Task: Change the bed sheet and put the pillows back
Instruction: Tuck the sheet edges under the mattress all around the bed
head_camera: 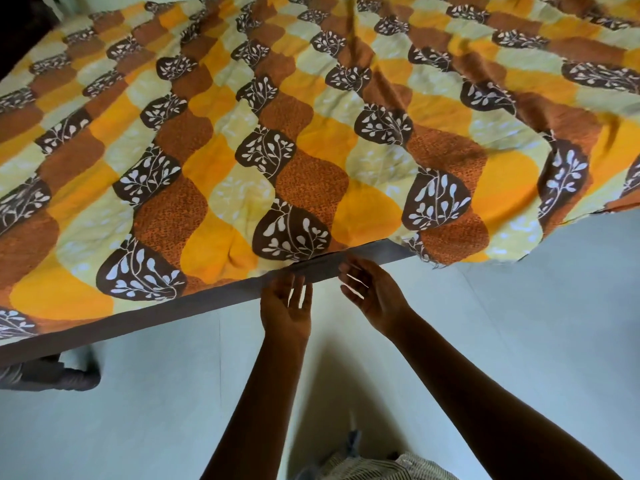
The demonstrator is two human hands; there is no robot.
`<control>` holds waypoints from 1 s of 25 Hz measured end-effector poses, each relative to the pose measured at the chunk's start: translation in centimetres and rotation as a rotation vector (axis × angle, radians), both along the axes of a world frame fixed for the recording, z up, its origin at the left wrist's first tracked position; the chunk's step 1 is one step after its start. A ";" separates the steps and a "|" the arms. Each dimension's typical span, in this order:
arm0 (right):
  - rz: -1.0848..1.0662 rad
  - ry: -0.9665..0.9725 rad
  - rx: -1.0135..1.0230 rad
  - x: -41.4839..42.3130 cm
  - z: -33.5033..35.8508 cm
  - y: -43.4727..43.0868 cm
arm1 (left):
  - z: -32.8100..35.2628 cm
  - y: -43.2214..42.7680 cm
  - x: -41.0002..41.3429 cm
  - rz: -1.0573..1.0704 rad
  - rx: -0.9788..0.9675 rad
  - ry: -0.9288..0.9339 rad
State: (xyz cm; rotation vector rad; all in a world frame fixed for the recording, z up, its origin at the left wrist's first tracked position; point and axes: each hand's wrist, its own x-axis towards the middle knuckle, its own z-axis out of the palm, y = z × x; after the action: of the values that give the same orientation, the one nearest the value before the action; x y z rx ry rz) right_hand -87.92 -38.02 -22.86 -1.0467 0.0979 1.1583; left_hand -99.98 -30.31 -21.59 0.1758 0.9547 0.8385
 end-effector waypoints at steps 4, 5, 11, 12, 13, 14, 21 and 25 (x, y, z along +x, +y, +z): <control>-0.052 -0.004 -0.047 3.3 -0.5 -4.6 | -0.5 -2.9 4.1 -0.242 -0.047 0.036; -0.078 -0.015 -0.059 4.6 -0.4 -5.9 | -0.5 -3.9 6.1 -0.303 -0.048 0.053; -0.355 -0.045 -0.131 12.0 -0.6 -12.0 | -1.8 -8.4 17.8 -0.708 0.060 0.104; -0.376 -0.050 -0.145 12.8 -0.8 -12.5 | -2.1 -8.6 19.3 -0.686 0.061 0.081; -0.378 -0.068 -0.164 13.4 -1.0 -12.7 | -2.3 -8.6 20.5 -0.635 0.057 0.057; -0.369 -0.089 -0.175 13.7 -1.0 -12.8 | -2.6 -8.5 21.3 -0.576 0.056 0.040; -0.382 -0.279 -0.310 14.3 0.2 -14.3 | -5.5 -10.3 21.4 -1.148 -0.033 0.172; -0.465 -0.365 -0.395 15.1 1.6 -15.5 | -2.8 -10.4 21.2 -1.491 0.245 0.160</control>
State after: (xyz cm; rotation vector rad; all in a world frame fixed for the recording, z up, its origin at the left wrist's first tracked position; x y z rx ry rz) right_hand -72.83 -53.57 -21.28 -1.4756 0.2735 0.5228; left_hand -78.74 -40.70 -24.39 1.0231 0.6045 -0.4596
